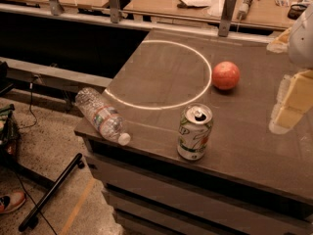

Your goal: Pick apple

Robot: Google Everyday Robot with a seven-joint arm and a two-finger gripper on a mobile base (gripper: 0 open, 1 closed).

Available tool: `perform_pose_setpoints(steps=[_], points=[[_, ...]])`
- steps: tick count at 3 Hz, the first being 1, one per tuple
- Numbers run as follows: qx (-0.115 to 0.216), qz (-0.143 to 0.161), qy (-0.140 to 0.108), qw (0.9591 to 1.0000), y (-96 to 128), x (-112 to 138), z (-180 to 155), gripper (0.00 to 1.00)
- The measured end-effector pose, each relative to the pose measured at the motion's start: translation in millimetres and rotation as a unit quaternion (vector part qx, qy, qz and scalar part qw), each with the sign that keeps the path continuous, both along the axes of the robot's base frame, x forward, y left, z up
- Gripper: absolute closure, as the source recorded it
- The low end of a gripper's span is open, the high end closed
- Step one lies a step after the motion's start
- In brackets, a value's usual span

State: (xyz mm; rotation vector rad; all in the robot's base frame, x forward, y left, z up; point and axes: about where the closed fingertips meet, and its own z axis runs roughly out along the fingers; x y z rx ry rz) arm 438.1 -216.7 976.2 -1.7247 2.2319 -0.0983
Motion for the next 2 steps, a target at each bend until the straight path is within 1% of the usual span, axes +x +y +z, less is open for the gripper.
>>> perform_pose_setpoints(steps=[1, 2], points=[[0.0, 0.0, -0.001, 1.0, 0, 1, 1, 0.0], [0.012, 0.002, -0.01, 0.9999, -4, 18, 2, 0.0]])
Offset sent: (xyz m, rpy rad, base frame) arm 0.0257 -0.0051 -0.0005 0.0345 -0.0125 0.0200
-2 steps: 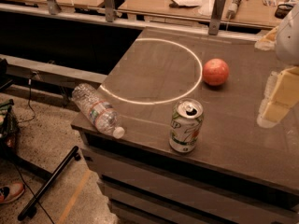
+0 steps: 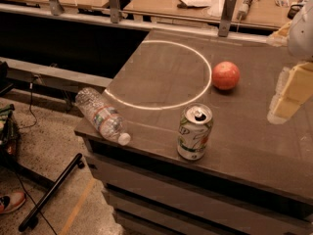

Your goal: Pick apple

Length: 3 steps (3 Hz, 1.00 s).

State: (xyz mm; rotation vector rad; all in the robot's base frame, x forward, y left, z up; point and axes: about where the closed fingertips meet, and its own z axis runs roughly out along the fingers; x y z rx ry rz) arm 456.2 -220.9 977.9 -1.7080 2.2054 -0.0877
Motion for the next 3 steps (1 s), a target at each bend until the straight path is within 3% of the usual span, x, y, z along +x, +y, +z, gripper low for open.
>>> perform_pose_setpoints(steps=[2, 3], points=[[0.039, -0.007, 0.001, 0.9992, -16, 60, -30, 0.0], [0.07, -0.012, 0.008, 0.9975, -10, 94, -57, 0.0]])
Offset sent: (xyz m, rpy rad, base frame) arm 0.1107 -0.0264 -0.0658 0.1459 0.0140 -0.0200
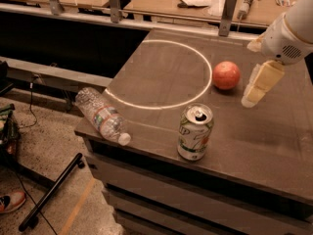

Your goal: Pick apple

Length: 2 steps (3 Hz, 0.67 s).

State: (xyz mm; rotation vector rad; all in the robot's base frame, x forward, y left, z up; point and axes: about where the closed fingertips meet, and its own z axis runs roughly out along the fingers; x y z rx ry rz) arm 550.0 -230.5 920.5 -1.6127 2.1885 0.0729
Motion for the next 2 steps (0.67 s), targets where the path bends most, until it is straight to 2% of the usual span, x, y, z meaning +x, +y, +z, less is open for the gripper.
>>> perform_pose_setpoints(steps=[2], points=[[0.043, -0.015, 0.012, 0.9989, 28, 59, -48, 0.0]])
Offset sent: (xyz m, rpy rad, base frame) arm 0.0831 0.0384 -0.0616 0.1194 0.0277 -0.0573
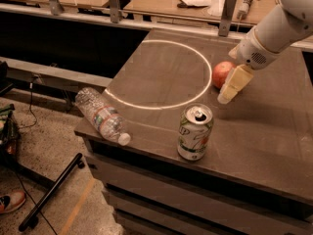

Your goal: Pick apple

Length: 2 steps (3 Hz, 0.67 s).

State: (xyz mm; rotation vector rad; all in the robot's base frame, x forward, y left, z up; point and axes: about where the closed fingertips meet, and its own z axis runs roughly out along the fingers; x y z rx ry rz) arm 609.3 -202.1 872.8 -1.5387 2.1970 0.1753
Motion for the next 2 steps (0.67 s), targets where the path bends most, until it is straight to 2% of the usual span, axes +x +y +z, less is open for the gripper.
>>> perform_pose_setpoints(steps=[1, 2], points=[[0.0, 0.007, 0.0, 1.0, 12, 17, -12, 0.2], [0.004, 0.008, 0.006, 0.9999, 19, 27, -27, 0.44]])
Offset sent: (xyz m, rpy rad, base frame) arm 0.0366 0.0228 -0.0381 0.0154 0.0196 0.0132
